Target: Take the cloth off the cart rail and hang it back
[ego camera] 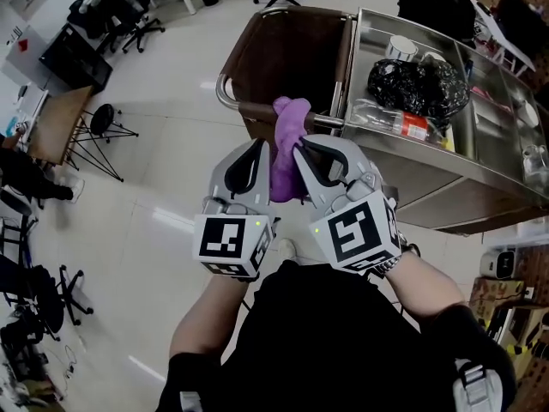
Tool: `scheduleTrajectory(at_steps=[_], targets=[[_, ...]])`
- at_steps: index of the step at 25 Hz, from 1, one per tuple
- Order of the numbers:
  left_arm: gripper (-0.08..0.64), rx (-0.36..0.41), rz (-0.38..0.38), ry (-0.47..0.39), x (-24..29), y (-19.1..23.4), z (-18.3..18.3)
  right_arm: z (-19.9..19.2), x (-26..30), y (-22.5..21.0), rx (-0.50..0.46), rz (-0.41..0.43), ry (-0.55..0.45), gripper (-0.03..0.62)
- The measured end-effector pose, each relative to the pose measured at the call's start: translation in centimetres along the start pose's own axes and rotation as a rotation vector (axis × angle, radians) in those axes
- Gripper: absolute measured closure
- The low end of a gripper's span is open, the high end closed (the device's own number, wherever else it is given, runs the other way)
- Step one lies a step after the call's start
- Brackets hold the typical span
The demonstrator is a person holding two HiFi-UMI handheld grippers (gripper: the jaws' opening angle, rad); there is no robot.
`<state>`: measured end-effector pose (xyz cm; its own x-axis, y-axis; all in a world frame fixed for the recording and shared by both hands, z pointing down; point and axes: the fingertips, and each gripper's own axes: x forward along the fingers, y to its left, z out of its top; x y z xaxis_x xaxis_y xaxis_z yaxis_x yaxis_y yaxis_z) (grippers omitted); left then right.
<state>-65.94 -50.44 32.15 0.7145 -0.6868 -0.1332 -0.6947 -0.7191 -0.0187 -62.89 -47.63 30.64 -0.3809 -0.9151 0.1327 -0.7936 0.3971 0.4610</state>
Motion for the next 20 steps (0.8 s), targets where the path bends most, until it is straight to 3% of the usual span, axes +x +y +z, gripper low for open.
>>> scheduleTrajectory(at_steps=[5,9,16,20], targets=[[0.561,0.015,0.007,0.001,-1.5,-3.7,0.6,-0.9,-4.7,0.8,0.121,-0.012,0.010,0.571],[0.561,0.007,0.017,0.003,-2.7,-6.0,1.1,-0.6,-7.5,1.1,0.028,0.007,-0.017,0.571],[0.561,0.023,0.018,0.001,-4.2,-8.2,1.4,-1.4,-10.6,1.9,0.170,-0.004,-0.007,0.571],[0.561,0.030,0.001,-0.006,-5.4,-8.9,1.6,-1.4,-11.9,2.9,0.190,-0.023,-0.003,0.571]])
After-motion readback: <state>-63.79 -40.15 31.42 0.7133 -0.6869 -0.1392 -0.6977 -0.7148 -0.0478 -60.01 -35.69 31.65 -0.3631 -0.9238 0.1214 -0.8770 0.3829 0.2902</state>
